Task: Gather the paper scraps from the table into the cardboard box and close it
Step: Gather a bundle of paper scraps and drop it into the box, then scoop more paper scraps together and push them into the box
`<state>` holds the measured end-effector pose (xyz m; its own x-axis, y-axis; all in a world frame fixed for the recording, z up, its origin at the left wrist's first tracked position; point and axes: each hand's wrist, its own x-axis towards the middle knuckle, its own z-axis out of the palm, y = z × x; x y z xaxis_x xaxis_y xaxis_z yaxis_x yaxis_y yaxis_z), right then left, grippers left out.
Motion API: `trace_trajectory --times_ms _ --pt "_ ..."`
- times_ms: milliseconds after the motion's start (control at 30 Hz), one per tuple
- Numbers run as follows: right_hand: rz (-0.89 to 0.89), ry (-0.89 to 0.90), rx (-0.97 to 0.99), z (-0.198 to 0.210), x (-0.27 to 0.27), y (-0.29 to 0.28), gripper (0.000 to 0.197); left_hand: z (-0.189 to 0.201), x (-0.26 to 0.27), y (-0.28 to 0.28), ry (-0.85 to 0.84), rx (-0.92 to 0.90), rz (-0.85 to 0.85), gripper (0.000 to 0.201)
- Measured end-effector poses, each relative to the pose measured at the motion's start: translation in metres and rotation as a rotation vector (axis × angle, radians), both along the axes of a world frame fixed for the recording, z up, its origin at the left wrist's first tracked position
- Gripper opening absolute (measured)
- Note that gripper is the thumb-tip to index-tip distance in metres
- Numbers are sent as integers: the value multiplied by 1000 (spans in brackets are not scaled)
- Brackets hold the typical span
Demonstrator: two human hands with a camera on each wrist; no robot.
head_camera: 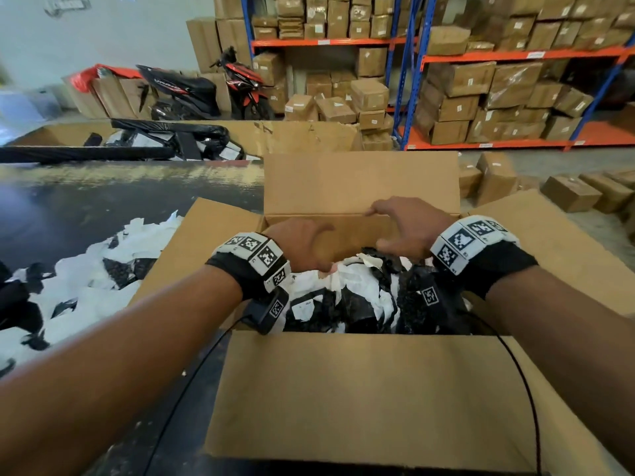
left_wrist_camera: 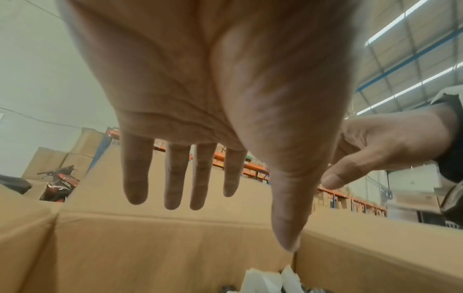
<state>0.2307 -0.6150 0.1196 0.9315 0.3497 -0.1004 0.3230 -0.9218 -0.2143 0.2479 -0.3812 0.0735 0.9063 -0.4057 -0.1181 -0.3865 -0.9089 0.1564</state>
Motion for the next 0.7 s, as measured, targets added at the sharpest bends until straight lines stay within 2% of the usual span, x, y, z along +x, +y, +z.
trace_trajectory --times_ms 167,267,433,600,700 --pt "99 -140 153 18 -44 73 57 20 -49 58 -143 -191 8 79" --pt "156 -170 244 13 -69 130 54 22 -80 107 -204 -246 32 76" --pt "250 -164 282 -4 -99 235 56 12 -120 213 -272 -330 143 64" --pt "321 -155 310 -9 -118 343 52 -1 -144 333 -298 -360 246 65" --pt "329 -132 330 -21 -118 402 51 -23 -153 399 -272 -350 316 64"
